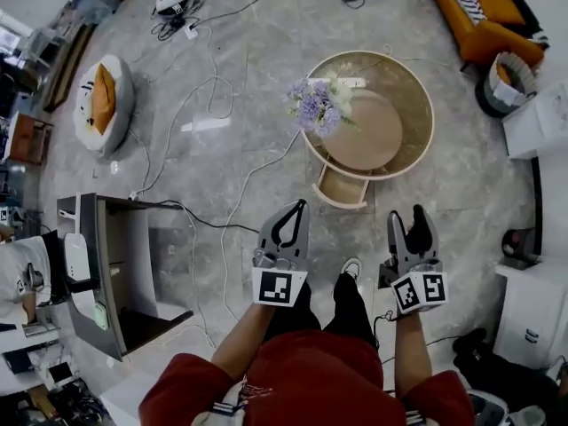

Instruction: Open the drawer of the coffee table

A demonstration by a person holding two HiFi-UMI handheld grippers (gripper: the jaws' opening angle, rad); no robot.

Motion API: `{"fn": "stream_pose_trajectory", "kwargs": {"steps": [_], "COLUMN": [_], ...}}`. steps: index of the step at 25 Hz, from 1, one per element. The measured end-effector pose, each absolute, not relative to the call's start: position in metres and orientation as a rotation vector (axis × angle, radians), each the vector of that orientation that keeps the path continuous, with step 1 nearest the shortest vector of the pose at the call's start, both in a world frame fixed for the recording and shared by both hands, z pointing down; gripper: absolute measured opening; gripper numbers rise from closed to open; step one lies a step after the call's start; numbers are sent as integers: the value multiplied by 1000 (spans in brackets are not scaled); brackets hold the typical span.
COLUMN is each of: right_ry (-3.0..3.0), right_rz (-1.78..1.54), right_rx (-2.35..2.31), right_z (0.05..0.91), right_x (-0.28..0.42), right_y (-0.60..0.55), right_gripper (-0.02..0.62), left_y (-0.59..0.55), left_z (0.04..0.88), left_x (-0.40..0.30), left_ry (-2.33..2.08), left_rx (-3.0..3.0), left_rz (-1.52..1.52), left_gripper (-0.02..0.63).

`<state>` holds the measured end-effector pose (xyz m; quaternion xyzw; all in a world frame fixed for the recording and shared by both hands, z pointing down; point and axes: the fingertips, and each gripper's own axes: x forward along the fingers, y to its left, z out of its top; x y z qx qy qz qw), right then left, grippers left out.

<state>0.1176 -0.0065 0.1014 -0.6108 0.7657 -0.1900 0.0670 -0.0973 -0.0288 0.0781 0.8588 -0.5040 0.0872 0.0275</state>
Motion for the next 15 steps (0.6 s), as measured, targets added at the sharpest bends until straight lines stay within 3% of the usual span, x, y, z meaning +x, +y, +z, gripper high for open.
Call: {"fn": "stream_pose_trajectory", "kwargs": {"steps": [11,15], "right_ry": [2238,2172], "right_rz": [-161,-211], "right_rx": [-2161,-2096], "right_z": [-30,-39], "right_x": [106,96], "right_y": [13,14], "right_gripper": [235,169], "left_y": [-34,-38], "left_z": [-38,-51], "left_x": [-125,-137], "left_ry": [-1506,-1497], "left_rx": [2824,2854], "left_rz": [159,119], "left_gripper": [8,8]}}
